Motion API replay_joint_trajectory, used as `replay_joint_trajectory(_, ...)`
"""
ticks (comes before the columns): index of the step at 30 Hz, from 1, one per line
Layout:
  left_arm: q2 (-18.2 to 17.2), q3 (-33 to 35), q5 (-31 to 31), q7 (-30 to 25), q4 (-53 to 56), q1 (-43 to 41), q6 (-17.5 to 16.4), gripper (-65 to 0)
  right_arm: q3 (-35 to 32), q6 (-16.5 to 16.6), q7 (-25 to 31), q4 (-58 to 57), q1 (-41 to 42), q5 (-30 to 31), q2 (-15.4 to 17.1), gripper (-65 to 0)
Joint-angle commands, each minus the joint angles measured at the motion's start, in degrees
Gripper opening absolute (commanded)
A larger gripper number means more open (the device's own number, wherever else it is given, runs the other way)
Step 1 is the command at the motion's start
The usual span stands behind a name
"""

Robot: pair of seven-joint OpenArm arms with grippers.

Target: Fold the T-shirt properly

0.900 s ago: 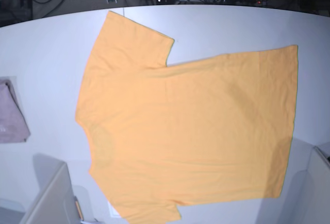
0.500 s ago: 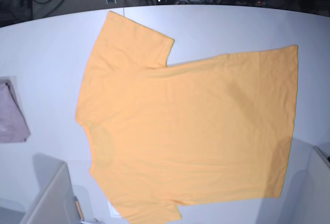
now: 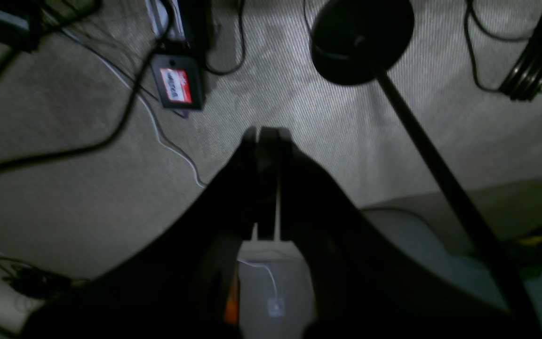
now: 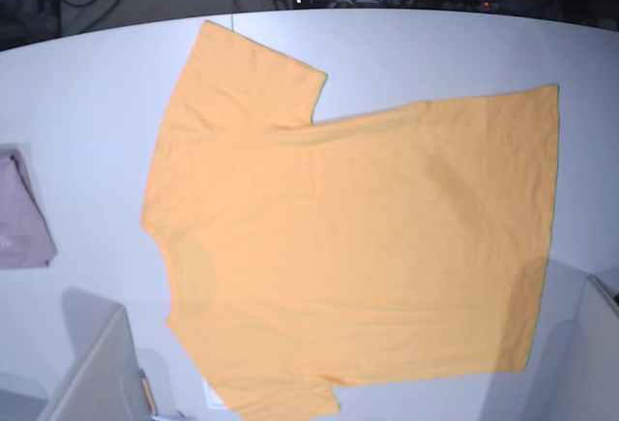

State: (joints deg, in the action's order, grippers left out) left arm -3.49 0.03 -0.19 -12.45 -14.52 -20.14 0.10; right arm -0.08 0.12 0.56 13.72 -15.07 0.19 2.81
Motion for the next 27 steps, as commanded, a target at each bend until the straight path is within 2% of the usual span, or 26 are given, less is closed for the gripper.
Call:
replay_joint_trajectory(1, -1.0, -0.1, -0.1, -1.8, 0.1, -1.8, 0.6, -65.0, 0.2, 0.3, -0.1, 1.9, -2.5, 0.3, 0.5, -65.0)
replay_joint_trajectory(8, -1.9, -0.2, -0.3, -12.2, 0.0, -8.6, 0.6, -65.0, 1.0, 0.1, -0.5, 17.7, -14.2, 0.4, 0.5, -65.0)
replay_joint_trajectory(12, -2.0, -0.3, -0.6, -19.2, -0.1, -11.7, 0.6, -65.0, 7.5, 0.2, -0.5, 24.7, -18.6, 0.4, 0.1, -65.0)
replay_joint_trajectory(14, -2.0, -0.3, -3.5, -22.7, -2.0, -14.1, 0.6, -65.0, 9.9, 0.2, -0.5, 27.9, -20.7, 0.4, 0.1, -65.0)
replay_joint_trajectory(17, -3.5, 0.1, -11.0, -26.5, -12.1, -20.7, 0.6, -65.0, 11.9, 0.3, -0.5, 34.6, -24.5, 0.4, 0.0, -65.0)
replay_joint_trajectory(20, -5.2, 0.2, -15.8, -26.7, -24.1, -27.6, 0.6, -65.0, 13.1, 0.3, -0.6, 41.7, -28.0, 0.4, -1.4, -65.0)
replay_joint_trajectory(27, -8.9, -0.3, -18.1, -27.5, -42.4, -38.2, 0.6, -65.0, 16.6, 0.3, -8.2, 60.6, -33.9, 0.4, -5.4, -65.0)
